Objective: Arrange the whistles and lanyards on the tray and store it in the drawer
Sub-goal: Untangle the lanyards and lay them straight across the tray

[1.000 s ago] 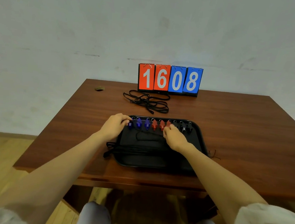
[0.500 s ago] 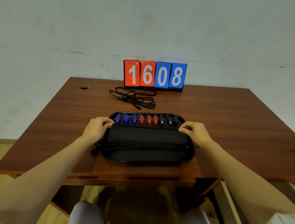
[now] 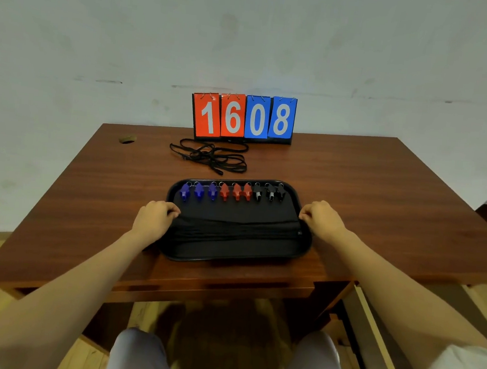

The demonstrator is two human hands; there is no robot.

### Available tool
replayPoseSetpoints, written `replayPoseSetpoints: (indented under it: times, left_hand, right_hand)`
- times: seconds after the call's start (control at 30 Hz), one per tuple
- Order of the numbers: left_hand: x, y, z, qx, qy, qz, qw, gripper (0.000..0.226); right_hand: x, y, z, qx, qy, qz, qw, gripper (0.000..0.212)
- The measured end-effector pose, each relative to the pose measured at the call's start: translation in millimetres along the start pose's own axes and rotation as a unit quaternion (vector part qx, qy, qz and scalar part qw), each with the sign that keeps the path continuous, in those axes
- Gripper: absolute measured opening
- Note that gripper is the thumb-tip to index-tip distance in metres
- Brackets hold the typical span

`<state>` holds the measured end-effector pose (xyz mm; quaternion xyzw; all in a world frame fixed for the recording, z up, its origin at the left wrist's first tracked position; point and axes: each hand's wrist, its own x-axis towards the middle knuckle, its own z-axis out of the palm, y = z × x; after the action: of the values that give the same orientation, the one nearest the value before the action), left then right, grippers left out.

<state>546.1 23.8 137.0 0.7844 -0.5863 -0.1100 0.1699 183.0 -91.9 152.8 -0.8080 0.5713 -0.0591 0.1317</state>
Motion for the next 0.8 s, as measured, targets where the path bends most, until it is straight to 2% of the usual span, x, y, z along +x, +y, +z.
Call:
replayPoseSetpoints:
  times: [0.13, 0.3, 0.47, 0.6, 0.8]
  left_hand:
    - [-1.5, 3.2, 4.7, 0.063, -0.002, 0.015, 0.998, 0.022]
    - [-1.8, 2.3, 8.0, 0.08, -0.023, -0.001, 0.997, 0.023]
    - [-3.5, 2.5, 11.3, 0.122, -0.013, 0.004, 0.992, 0.028]
    - [-5.0, 7.9, 10.6, 0.135, 0.004, 0.038, 0.99, 0.03]
    - [-9.5, 20.6, 18.4, 0.134, -0.041, 0.098, 0.985, 0.033]
  right_hand:
    - [-3.5, 0.2, 2.4, -0.067, 0.016, -0.006, 0.998, 0.022]
    - [-3.9, 2.5, 5.7, -0.075, 0.016, -0.002, 0.997, 0.017]
    - [-5.5, 1.9, 6.6, -0.085, 0.025, -0.014, 0.996, 0.023]
    - [-5.6, -0.4, 9.9, -0.077, 0.034, -0.058, 0.995, 0.027]
    - [-7.0, -11.2, 16.2, -0.082, -0.012, -0.114, 0.99, 0.03]
